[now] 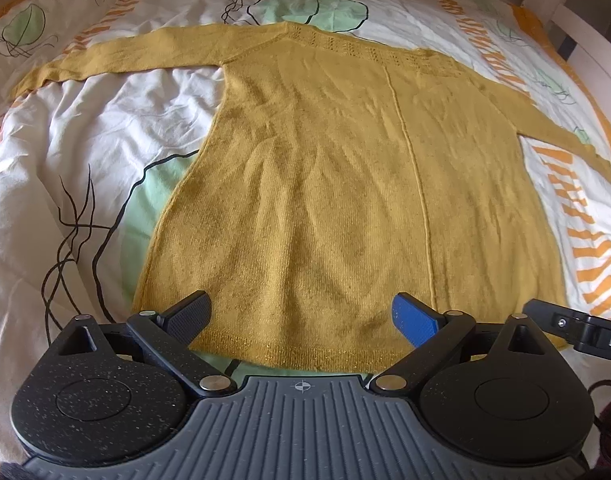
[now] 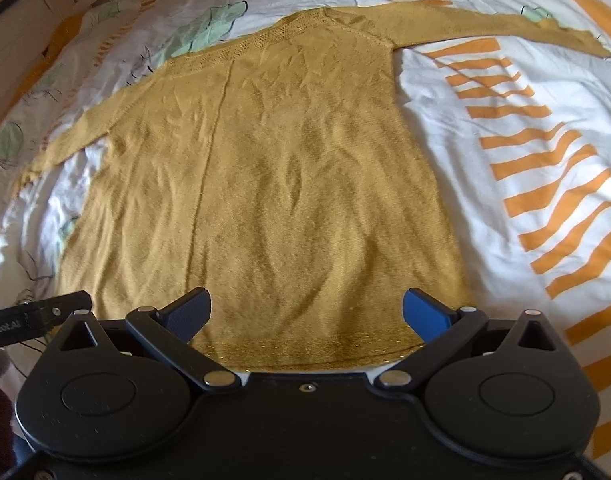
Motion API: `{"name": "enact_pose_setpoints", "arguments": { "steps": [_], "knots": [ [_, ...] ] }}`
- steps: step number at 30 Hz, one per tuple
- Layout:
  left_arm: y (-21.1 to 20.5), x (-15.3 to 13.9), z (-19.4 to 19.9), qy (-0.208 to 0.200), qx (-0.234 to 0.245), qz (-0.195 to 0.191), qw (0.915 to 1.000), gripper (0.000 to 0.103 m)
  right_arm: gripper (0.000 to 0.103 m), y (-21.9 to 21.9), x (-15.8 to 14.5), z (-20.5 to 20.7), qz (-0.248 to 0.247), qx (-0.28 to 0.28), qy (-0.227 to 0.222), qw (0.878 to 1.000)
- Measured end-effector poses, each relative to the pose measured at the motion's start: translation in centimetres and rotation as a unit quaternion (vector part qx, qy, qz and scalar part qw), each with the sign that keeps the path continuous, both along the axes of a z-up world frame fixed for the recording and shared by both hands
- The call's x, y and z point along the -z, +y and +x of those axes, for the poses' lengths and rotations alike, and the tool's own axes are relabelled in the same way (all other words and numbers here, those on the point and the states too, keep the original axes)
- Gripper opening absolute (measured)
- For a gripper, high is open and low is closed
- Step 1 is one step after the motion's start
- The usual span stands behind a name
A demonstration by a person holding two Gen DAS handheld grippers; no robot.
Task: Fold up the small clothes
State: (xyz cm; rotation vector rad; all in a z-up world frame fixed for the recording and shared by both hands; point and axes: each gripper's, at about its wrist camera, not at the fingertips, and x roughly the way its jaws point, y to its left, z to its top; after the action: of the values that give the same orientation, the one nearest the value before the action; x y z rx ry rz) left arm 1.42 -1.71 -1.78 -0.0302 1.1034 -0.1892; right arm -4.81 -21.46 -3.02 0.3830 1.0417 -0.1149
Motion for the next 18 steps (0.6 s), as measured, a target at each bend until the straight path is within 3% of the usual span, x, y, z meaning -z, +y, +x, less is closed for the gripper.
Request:
{"name": "enact_pose_setpoints", "arguments": {
  "steps": [5,18],
  "knots": [
    [0.6,-0.1,0.6,-0.002,-0.007,-0.014,0.9999,0.098,0.102,-0.6,0.1,0.2,0.057,-0.010,-0.026,0.998],
    [1.0,-1.0,3.6,-0.042,-0.005,0.000,0.9991,0.098,0.102,-2.0,-0.1,2.7,0.128,-0.025,-0.067,0.989]
  ]
}}
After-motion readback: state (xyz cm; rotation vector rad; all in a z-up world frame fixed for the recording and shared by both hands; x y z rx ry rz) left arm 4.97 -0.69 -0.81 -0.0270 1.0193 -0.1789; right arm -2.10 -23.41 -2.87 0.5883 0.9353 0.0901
